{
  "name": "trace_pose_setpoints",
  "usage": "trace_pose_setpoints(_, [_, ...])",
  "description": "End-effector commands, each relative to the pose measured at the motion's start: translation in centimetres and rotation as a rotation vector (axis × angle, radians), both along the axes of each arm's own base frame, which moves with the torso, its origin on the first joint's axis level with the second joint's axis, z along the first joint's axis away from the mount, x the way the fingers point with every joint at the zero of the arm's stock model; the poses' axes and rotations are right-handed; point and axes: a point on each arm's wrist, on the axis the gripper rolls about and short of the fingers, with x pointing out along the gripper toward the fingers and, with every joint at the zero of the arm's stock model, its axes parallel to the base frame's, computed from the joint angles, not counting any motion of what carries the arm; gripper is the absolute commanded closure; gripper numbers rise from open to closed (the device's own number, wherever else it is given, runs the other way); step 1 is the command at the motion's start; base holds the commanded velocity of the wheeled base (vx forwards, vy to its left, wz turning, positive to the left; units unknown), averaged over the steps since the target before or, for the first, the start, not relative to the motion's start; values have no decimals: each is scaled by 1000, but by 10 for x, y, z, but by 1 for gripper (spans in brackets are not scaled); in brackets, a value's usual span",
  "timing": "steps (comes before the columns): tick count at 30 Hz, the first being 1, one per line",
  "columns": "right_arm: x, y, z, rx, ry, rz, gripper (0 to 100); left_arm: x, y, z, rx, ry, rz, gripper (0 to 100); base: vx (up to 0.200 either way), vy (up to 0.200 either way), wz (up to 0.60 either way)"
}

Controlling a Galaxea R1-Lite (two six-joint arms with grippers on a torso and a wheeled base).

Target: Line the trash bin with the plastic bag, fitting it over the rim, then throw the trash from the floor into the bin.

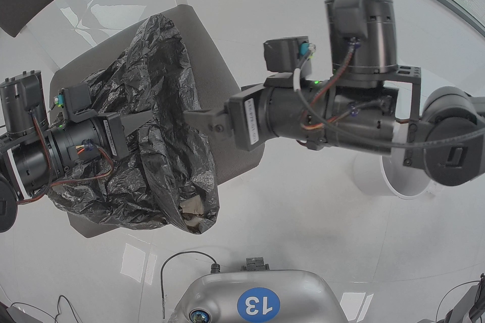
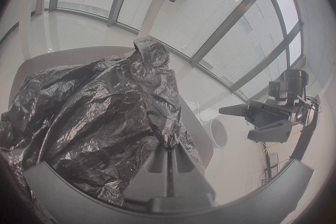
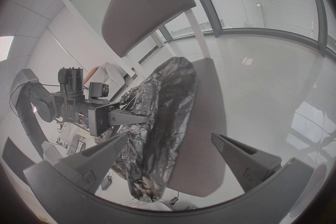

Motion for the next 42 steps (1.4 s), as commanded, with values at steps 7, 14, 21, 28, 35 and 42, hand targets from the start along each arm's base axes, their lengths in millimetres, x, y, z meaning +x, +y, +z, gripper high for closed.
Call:
trace_pose_setpoints(7, [3,28,-31,-56,50,39,0,-5,2,-1,1,-2,1,100,0,0,0])
trace_pose_setpoints(14, [7,30,-44,-82,74,37,0,-6,3,-2,-4,-7,-7,100,0,0,0])
trace_pose_setpoints(21, [11,37,-56,-104,91,39,0,-7,4,-6,-13,-23,-33,100,0,0,0])
trace_pose_setpoints(28, [6,45,-62,-116,98,62,0,-5,3,-6,-14,-24,-34,100,0,0,0])
trace_pose_setpoints(35, [7,48,-65,-128,95,66,0,1,1,-4,-25,-52,-40,100,0,0,0])
trace_pose_setpoints(42, [8,48,-66,-128,97,64,0,1,2,-3,-29,-61,-45,100,0,0,0])
